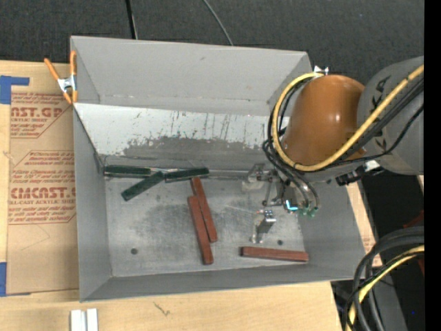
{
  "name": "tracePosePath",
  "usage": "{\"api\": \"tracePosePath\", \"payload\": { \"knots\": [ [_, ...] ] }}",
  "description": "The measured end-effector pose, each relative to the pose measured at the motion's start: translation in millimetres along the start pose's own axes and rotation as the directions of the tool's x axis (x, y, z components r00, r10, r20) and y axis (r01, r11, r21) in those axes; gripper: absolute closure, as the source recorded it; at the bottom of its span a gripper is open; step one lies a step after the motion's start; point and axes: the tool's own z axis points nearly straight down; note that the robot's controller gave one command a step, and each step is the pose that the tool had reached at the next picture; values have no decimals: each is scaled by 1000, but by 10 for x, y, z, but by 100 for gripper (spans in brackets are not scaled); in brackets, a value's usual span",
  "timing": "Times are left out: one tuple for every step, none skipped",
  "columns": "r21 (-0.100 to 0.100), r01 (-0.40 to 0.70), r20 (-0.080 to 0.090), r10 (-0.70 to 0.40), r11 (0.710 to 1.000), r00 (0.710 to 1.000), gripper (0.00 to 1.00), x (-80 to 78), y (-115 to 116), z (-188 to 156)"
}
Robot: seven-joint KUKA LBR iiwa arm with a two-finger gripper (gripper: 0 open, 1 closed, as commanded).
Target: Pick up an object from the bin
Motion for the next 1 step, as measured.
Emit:
{"api": "tracePosePath", "payload": {
  "knots": [
    [0, 0, 8, 0, 1000, 1000, 0, -18, 0, -40]
  ]
}}
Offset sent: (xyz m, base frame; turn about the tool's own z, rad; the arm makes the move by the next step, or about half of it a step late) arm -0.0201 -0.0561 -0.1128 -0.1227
